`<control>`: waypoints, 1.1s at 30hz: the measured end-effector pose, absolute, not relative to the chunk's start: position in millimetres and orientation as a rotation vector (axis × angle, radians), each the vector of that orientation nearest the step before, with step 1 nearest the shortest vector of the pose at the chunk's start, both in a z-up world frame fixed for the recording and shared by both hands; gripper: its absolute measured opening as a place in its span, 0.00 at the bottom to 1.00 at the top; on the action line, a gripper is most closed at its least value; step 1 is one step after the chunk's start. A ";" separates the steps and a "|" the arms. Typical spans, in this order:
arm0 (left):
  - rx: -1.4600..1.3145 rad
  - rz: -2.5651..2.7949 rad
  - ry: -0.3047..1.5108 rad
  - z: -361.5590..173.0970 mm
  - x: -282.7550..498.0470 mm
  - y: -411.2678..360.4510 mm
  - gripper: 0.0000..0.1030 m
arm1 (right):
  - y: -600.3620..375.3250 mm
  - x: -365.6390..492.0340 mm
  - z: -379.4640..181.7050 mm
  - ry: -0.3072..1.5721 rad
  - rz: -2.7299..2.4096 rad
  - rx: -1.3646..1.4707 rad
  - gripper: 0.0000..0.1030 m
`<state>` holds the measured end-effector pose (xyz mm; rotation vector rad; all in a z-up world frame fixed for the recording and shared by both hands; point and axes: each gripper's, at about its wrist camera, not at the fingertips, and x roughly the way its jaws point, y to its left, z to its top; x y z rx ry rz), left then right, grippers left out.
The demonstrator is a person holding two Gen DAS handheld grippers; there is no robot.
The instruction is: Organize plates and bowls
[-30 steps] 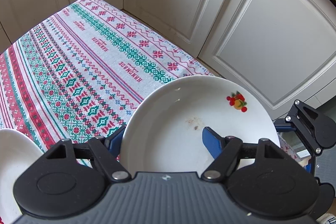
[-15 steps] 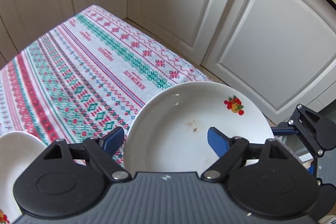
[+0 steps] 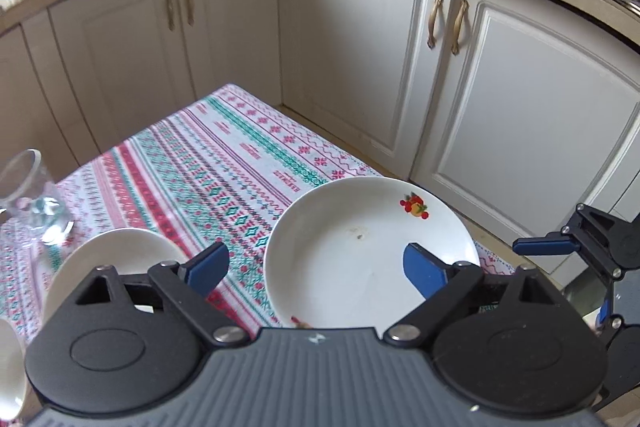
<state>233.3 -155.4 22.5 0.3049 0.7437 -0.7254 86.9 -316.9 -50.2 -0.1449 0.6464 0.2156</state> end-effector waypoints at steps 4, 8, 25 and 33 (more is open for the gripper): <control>0.307 -0.676 0.679 27.1 197.8 -136.7 0.93 | -309.4 72.6 -39.6 0.620 0.173 -0.110 1.00; 0.295 -0.631 0.647 25.1 164.7 -119.2 0.93 | -303.8 59.8 -33.9 0.588 0.174 -0.073 1.00; 0.198 -0.403 0.702 -15.8 74.2 -48.3 0.93 | -264.7 34.5 -49.7 0.622 0.322 -0.136 1.00; 0.193 -0.423 0.707 -16.1 68.7 -29.6 0.93 | -234.0 41.0 -61.6 0.675 0.392 -0.174 1.00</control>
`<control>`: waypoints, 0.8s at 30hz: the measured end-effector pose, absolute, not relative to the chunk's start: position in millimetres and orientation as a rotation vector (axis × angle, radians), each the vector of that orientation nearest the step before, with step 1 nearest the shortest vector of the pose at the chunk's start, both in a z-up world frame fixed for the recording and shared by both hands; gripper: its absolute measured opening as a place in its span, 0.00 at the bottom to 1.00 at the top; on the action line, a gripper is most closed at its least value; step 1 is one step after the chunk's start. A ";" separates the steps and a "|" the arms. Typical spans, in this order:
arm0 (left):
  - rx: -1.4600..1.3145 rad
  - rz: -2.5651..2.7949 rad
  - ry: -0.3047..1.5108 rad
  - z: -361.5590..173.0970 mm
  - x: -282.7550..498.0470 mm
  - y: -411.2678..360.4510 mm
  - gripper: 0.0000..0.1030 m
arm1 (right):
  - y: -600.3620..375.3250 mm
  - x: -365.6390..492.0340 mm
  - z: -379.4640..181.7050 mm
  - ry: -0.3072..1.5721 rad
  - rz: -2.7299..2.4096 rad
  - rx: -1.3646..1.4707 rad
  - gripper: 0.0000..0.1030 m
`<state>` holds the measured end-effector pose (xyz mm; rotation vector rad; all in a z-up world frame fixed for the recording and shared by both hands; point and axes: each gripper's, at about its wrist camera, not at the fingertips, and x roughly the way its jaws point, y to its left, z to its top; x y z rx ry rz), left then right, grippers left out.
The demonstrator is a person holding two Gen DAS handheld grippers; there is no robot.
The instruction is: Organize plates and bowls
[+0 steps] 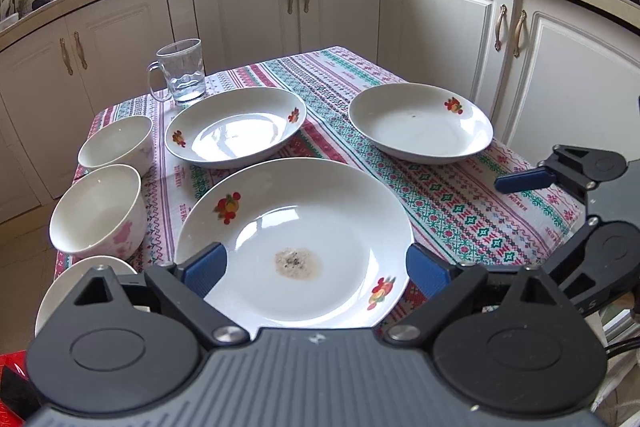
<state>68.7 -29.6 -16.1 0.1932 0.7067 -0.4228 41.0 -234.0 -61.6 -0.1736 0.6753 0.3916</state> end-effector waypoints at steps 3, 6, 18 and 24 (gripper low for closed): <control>0.179 -0.412 0.713 -16.4 71.3 -21.6 0.93 | -223.3 43.2 -65.0 0.693 0.410 -0.188 1.00; 0.148 -0.386 0.734 -17.1 77.5 -11.5 0.93 | -214.6 44.7 -67.3 0.710 0.429 -0.201 1.00; 0.180 -0.331 0.739 -14.3 95.8 9.5 0.93 | -191.7 57.4 -80.0 0.758 0.540 -0.252 1.00; 0.191 -0.362 0.757 -13.9 106.6 7.8 0.93 | -183.7 65.5 -86.6 0.764 0.600 -0.266 1.00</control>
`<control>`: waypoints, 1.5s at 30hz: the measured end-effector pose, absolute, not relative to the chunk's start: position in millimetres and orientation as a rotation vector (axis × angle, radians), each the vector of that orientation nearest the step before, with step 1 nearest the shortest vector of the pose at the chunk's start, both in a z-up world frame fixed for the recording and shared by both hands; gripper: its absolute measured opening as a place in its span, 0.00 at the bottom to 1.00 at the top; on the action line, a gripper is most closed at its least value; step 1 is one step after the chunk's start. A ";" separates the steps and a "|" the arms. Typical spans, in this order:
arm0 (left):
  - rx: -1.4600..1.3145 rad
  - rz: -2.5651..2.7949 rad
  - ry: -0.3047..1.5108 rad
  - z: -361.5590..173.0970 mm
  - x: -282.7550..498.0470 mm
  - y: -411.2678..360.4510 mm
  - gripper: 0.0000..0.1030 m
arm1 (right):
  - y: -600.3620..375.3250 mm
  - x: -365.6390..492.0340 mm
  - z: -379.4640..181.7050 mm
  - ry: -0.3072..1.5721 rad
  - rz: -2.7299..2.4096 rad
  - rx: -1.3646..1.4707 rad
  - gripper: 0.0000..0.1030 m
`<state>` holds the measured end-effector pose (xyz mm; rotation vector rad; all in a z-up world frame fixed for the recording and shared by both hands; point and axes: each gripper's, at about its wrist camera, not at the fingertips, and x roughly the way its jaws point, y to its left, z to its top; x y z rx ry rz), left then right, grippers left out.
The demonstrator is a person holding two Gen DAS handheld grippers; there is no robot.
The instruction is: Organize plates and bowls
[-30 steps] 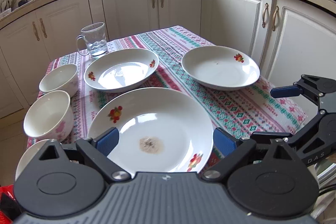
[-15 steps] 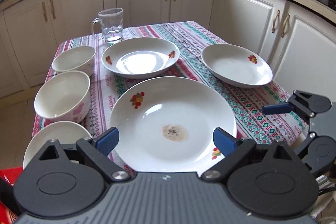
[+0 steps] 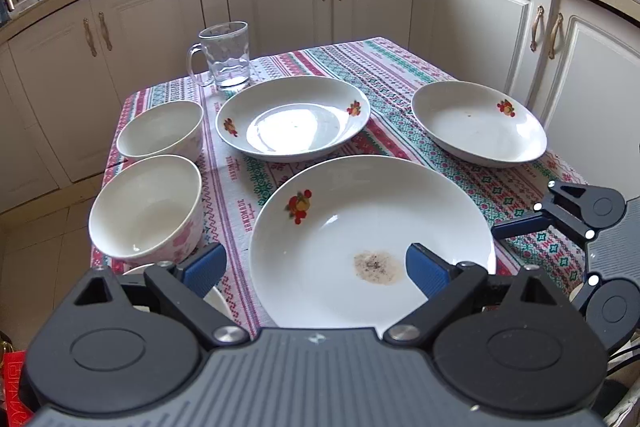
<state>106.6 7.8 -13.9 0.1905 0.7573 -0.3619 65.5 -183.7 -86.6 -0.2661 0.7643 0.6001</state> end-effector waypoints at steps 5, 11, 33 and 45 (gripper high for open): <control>0.162 -0.398 0.791 -15.7 118.6 7.9 0.93 | -184.2 67.3 -89.2 0.738 0.608 -0.263 1.00; 0.172 -0.403 0.800 -15.3 135.3 7.5 0.93 | -186.1 65.8 -89.7 0.723 0.614 -0.261 1.00; 0.229 -0.523 1.001 -34.2 200.7 -1.6 0.91 | -171.8 73.5 -91.2 0.698 0.695 -0.280 1.00; 0.248 -0.566 1.085 -43.0 215.6 -5.7 0.77 | -170.6 77.0 -92.9 0.675 0.677 -0.269 1.00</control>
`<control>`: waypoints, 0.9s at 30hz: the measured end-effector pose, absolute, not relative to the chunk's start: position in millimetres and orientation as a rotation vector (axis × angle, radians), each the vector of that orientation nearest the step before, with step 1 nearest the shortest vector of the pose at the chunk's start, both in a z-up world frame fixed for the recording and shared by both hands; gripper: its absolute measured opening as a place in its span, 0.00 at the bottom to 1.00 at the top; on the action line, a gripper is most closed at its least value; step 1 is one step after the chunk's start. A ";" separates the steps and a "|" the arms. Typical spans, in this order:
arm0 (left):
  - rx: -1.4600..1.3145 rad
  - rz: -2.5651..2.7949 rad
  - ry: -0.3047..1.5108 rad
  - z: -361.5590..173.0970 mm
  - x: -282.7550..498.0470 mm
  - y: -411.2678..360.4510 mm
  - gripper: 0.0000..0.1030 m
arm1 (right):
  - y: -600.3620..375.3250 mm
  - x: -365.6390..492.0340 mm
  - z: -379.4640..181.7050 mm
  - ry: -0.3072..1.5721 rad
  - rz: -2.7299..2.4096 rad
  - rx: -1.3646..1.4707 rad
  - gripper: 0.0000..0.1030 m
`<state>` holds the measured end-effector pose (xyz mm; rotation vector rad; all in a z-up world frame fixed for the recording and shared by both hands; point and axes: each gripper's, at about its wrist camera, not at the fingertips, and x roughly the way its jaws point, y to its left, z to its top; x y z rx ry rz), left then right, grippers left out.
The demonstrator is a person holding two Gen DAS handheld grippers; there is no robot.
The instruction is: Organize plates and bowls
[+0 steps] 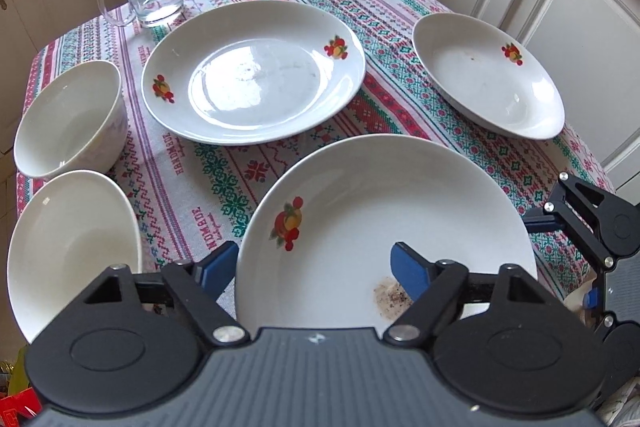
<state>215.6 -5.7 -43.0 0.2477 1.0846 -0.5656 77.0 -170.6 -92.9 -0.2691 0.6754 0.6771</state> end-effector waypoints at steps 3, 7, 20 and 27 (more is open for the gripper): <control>0.251 -0.567 1.100 -44.7 218.0 -5.9 0.74 | -170.5 77.2 -92.7 0.672 0.672 -0.271 1.00; 0.253 -0.572 1.117 -46.1 220.9 -5.4 0.72 | -169.1 76.8 -92.0 0.663 0.670 -0.283 1.00; 0.307 -0.596 1.149 -50.1 227.0 -12.2 0.71 | -165.6 78.4 -91.4 0.673 0.660 -0.289 1.00; 0.310 -0.598 1.154 -50.3 227.2 -12.4 0.72 | -164.8 79.1 -92.1 0.677 0.656 -0.284 1.00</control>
